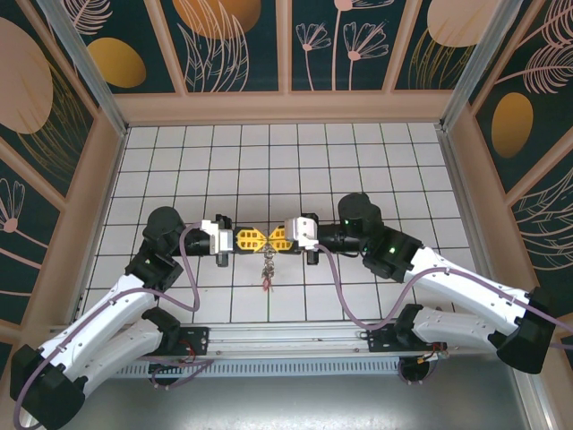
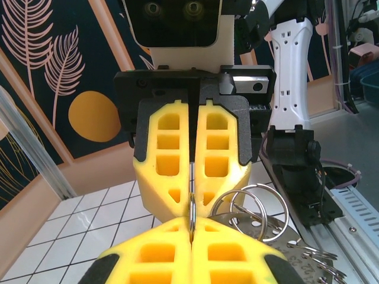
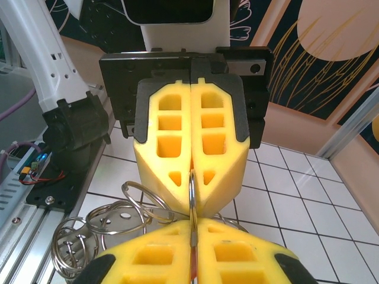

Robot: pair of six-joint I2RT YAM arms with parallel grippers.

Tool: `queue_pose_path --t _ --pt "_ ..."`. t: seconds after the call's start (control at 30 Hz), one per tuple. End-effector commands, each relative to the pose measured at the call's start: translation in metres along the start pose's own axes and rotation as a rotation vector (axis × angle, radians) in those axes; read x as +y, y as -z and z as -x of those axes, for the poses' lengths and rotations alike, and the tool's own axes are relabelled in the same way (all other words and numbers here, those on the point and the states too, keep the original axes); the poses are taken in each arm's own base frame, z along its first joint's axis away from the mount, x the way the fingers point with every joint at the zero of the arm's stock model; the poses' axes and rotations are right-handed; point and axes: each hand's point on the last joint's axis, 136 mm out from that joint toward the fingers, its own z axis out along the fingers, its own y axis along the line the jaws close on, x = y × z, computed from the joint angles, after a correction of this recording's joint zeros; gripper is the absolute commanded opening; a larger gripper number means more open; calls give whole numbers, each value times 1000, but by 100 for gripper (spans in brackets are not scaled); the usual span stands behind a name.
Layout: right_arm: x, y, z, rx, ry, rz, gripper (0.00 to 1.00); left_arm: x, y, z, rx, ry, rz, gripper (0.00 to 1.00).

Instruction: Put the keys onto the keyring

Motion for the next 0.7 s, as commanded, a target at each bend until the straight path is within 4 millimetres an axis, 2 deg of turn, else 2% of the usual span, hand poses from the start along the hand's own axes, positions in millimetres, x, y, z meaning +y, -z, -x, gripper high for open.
queue_pose_path --t 0.0,0.13,0.3,0.4,0.5,0.57,0.67 --pt "3 -5 27 -107 70 9 11 -4 -3 -2 6 -8 -19 0" --pt "5 -6 26 -109 66 23 0 1 -3 -4 16 -2 11 0" --pt "0 -8 15 -68 59 -19 0 4 -1 -5 55 -2 33 7" --pt "-3 -6 9 -52 57 -46 0 5 2 -10 101 -6 52 18" --pt "-6 -6 -1 -13 44 -57 0 4 6 -11 140 0 69 23" --pt "-6 -5 -4 7 43 -59 0 4 8 -9 147 1 75 24" --pt "-7 -6 -6 25 43 -58 0 5 9 -11 166 0 83 20"
